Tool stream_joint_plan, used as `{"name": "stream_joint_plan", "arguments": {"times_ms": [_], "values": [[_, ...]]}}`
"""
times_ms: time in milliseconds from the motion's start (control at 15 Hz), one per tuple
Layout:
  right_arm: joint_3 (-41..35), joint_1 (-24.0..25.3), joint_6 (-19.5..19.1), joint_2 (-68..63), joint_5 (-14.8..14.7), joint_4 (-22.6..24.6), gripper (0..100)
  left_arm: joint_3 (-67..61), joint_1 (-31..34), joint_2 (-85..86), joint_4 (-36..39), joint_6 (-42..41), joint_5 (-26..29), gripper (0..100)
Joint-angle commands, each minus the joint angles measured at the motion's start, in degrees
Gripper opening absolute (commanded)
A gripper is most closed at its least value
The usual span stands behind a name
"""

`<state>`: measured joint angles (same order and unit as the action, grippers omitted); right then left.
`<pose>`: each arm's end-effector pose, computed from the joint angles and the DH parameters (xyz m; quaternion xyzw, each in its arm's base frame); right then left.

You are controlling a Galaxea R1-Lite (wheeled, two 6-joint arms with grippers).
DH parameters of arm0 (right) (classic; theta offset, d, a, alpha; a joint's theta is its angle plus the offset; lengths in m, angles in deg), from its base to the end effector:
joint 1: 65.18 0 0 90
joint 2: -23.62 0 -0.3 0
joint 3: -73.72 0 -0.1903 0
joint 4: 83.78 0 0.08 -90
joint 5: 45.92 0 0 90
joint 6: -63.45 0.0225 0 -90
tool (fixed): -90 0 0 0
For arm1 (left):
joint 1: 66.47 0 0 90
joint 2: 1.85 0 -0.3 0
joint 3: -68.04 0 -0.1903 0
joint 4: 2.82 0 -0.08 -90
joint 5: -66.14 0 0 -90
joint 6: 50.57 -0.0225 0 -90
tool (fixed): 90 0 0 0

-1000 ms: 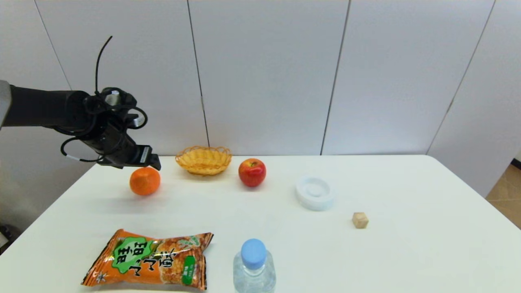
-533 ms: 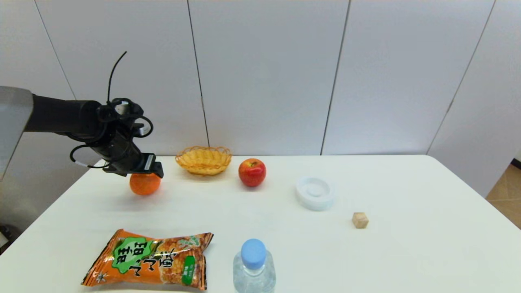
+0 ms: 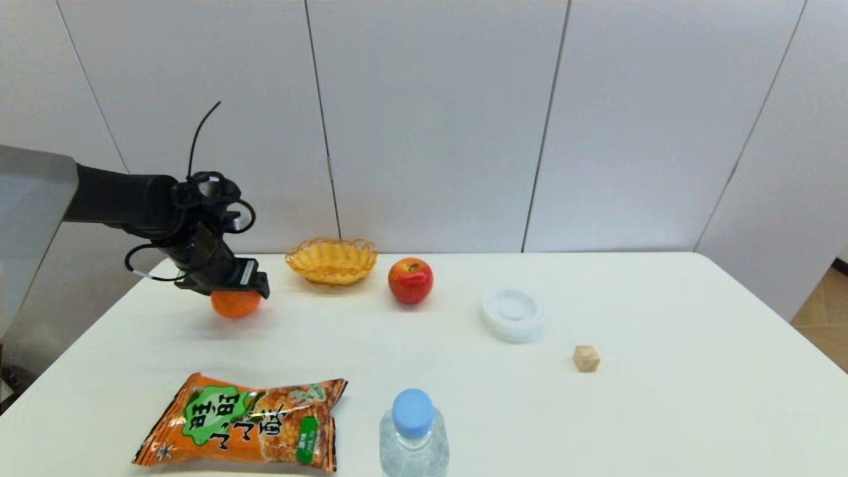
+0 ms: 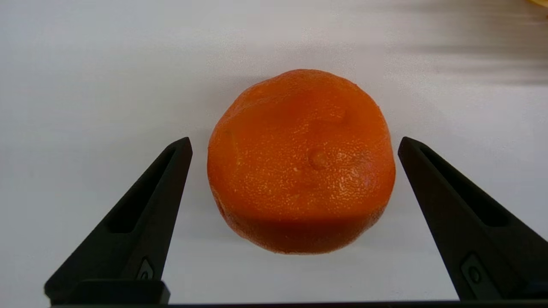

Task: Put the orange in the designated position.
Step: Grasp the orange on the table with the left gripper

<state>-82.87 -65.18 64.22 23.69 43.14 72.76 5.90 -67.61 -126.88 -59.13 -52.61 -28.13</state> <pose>-0.0230 -0.0004 0.0755 0.0067 -0.0002 -0.0082 0.9999 0.4067 -0.0064 0.1302 0.0400 0.5258 0.0139 0.8496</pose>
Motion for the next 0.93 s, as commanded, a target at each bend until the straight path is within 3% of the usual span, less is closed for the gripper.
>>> {"name": "stream_joint_plan", "arguments": {"times_ms": [67,267,333,933], "values": [[-0.05,0.00,0.02,-0.07,-0.03,0.01,100,0.26,0.00,-1.10,0.07,0.01,-0.04,100],[-0.05,0.00,0.02,-0.07,-0.03,0.01,100,0.34,0.00,-2.06,0.51,0.10,-0.13,100],[0.04,0.00,0.02,-0.07,-0.03,0.01,100,0.26,0.00,-2.15,0.86,0.10,-0.13,0],[-0.05,0.00,0.11,-0.07,-0.03,0.01,100,0.96,0.00,-0.74,0.95,0.01,-0.22,0]]}}
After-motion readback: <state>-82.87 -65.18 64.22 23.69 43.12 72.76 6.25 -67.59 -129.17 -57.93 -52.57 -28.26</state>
